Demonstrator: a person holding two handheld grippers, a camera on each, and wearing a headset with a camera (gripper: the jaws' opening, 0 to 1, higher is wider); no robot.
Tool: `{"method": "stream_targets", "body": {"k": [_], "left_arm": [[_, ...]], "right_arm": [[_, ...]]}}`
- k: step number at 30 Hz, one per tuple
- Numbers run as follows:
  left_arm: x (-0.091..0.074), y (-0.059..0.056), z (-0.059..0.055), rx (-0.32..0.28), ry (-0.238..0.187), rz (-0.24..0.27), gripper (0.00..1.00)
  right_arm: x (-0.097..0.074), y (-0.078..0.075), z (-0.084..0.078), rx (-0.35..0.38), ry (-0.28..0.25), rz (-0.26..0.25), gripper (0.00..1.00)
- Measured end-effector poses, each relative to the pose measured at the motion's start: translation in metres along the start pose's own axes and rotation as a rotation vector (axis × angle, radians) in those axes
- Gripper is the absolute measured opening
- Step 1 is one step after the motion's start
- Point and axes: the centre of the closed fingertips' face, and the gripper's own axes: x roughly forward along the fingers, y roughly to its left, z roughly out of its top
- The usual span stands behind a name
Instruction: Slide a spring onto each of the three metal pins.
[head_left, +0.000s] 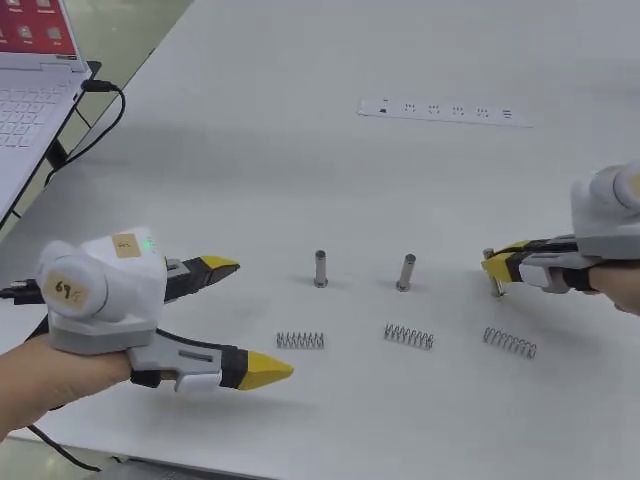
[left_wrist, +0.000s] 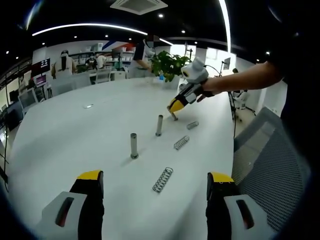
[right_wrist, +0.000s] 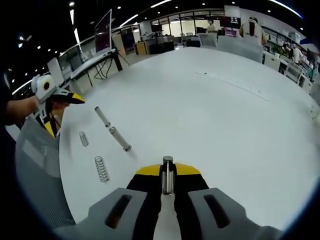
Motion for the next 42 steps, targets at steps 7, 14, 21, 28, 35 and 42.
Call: {"method": "stream_targets", "body": {"k": [7, 14, 21, 28, 35, 42], "left_arm": [[0.0, -0.001, 0.001, -0.001, -0.002, 0.001, 0.82], [-0.001, 0.001, 0.002, -0.001, -0.01, 0.011, 0.82], [-0.001, 0.0, 0.001, -0.005, -0.01, 0.01, 0.81], [-0.001, 0.001, 0.001, -0.007, -0.013, 0.012, 0.82], [-0.003, 0.004, 0.005, -0.019, -0.034, 0.024, 0.82], [-0.003, 0.006, 0.01, -0.028, -0.056, 0.029, 0.82]], "right_arm": [[-0.004, 0.0, 0.002, -0.01, -0.024, -0.008, 0.05], [-0.009, 0.001, 0.003, -0.015, -0.05, -0.012, 0.05], [-0.01, 0.001, 0.003, -0.018, -0.062, -0.016, 0.05], [-0.012, 0.001, 0.002, -0.017, -0.07, -0.019, 0.06], [-0.013, 0.002, -0.001, -0.026, -0.084, -0.032, 0.06], [-0.014, 0.002, -0.004, -0.033, -0.086, -0.033, 0.06]]}}
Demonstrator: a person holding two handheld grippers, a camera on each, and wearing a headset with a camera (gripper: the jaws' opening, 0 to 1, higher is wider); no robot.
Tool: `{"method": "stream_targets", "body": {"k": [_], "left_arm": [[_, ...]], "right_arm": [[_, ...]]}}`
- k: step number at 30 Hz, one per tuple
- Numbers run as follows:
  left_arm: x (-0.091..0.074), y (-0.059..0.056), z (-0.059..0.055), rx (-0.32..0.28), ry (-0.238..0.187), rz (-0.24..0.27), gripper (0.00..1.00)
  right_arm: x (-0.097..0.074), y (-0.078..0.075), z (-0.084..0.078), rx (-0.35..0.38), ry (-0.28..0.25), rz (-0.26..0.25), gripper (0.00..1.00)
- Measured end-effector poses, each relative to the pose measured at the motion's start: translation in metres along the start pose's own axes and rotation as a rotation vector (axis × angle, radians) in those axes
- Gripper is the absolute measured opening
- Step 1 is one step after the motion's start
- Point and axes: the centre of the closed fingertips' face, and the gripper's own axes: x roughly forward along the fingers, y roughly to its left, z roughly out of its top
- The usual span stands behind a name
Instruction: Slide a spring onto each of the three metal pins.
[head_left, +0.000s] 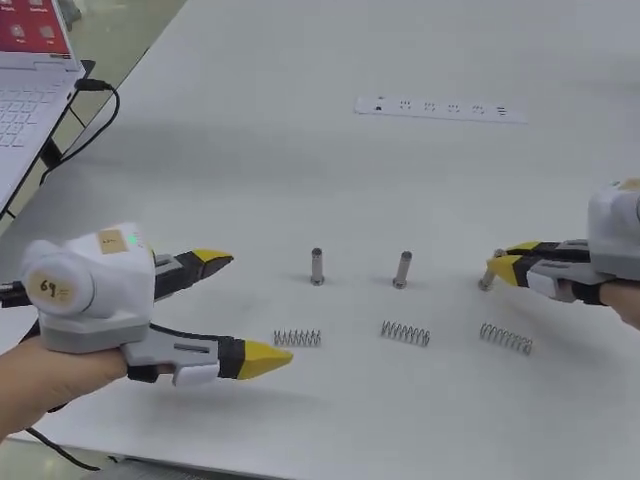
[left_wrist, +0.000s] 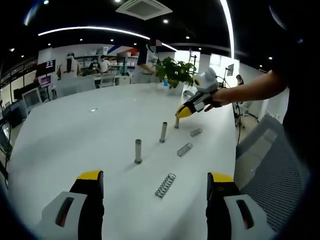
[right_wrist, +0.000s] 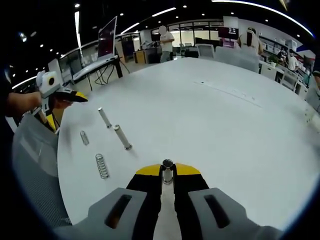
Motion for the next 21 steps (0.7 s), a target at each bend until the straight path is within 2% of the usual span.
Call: {"method": "stream_targets", "body": {"k": [14, 21], "left_arm": [[-0.0019, 0.001, 0.0039, -0.008, -0.024, 0.004, 0.82], [-0.0017, -0.0019, 0.0055, -0.008, -0.025, -0.004, 0.82]], "right_arm": [[0.0, 0.0037, 0.0001, -0.016, 0.005, 0.008, 0.07], [-0.0015, 0.0031, -0.0004, -0.016, 0.011, 0.009, 0.12]]}}
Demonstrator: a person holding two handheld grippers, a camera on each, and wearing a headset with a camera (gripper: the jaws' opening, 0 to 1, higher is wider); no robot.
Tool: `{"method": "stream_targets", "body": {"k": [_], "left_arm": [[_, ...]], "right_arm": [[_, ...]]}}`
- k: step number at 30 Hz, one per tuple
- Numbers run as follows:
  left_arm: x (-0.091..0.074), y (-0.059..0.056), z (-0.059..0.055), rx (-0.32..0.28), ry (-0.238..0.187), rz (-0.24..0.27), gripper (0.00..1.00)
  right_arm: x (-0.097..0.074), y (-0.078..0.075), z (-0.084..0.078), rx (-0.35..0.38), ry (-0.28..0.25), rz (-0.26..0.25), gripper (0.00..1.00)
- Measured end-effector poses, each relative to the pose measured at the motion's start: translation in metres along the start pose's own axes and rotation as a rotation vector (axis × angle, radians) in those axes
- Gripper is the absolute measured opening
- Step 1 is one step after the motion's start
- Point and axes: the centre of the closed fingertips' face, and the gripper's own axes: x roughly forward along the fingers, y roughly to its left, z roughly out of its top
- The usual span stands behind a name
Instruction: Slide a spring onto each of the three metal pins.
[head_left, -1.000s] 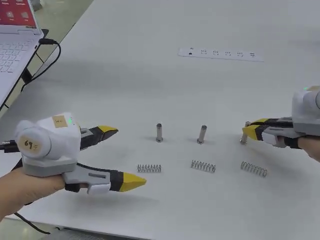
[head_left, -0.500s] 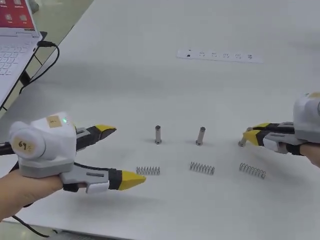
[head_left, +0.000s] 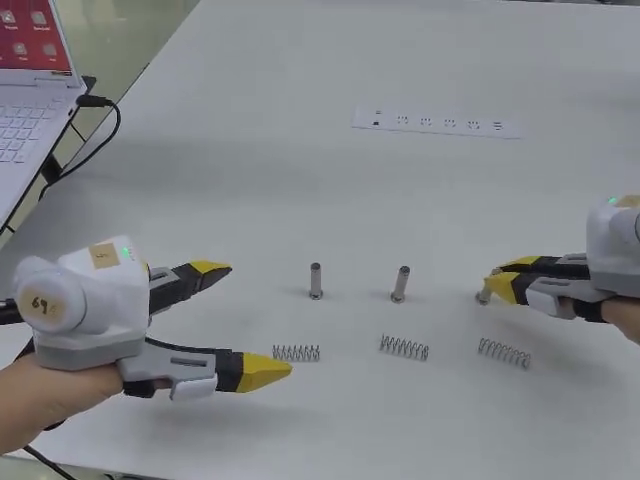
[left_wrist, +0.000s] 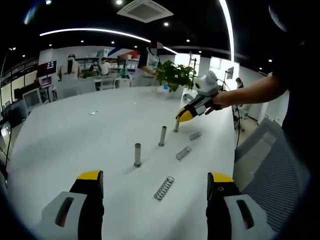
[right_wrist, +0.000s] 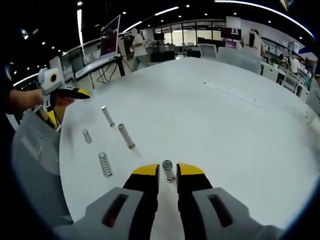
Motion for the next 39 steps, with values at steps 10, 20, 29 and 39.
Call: {"method": "stream_targets", "body": {"k": [10, 20, 29, 39], "left_arm": [[0.0, 0.0, 0.005, -0.002, -0.011, -0.001, 0.82], [-0.001, -0.002, 0.003, -0.006, -0.006, -0.001, 0.82], [-0.001, -0.002, 0.003, -0.011, -0.004, -0.003, 0.82], [0.0, -0.006, 0.006, -0.009, -0.007, -0.004, 0.82]], "right_arm": [[-0.004, 0.0, 0.0, 0.001, -0.007, -0.002, 0.19], [-0.007, 0.002, 0.003, -0.006, -0.017, 0.002, 0.23], [-0.012, 0.004, 0.003, -0.036, -0.011, 0.009, 0.24], [-0.02, 0.006, -0.002, -0.083, 0.007, 0.022, 0.24]]}}
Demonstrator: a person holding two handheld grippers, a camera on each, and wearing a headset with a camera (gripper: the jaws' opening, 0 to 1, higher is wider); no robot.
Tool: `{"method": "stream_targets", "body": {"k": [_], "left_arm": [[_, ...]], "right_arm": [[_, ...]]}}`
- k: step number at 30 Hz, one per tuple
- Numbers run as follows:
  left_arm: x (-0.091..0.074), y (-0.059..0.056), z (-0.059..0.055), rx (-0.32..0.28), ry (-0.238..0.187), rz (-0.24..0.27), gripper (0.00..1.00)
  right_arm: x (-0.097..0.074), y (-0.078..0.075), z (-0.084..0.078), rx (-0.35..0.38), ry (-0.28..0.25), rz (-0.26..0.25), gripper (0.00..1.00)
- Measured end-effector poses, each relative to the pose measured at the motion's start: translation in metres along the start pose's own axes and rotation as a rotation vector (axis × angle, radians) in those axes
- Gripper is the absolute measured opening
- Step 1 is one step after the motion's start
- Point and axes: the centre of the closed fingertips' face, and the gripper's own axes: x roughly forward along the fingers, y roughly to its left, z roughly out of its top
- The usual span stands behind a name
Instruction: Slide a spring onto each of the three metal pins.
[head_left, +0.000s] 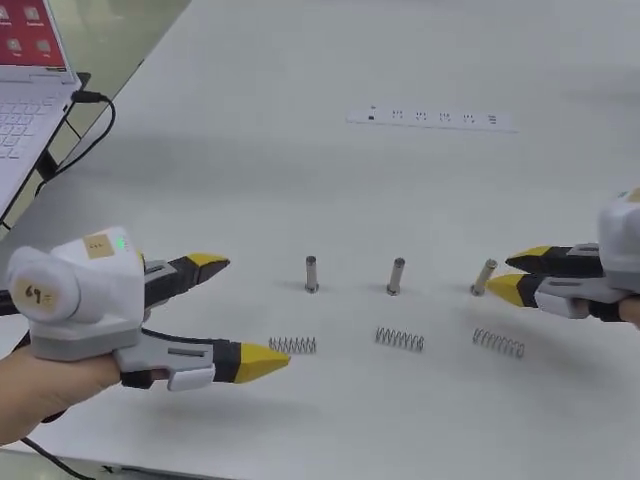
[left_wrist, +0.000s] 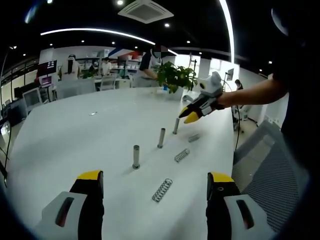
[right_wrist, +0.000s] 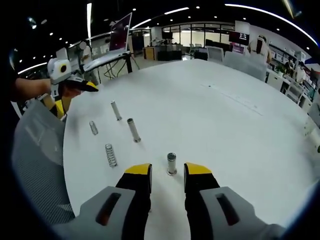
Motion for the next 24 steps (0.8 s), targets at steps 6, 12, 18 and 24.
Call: {"method": "stream_targets", "body": {"k": [6, 12, 18, 24], "left_arm": [[0.0, -0.001, 0.002, -0.001, -0.004, 0.001, 0.82], [0.0, -0.001, 0.0, -0.001, 0.002, -0.001, 0.82], [0.002, -0.002, 0.0, -0.003, 0.001, -0.004, 0.81], [0.001, -0.002, -0.001, -0.002, 0.002, -0.003, 0.81]], "right_arm": [[-0.005, 0.002, -0.005, -0.038, 0.021, 0.011, 0.24], [-0.008, 0.009, -0.011, -0.097, 0.053, 0.037, 0.23], [-0.008, 0.018, -0.019, -0.16, 0.096, 0.073, 0.23], [-0.007, 0.032, -0.031, -0.22, 0.146, 0.127, 0.22]]}}
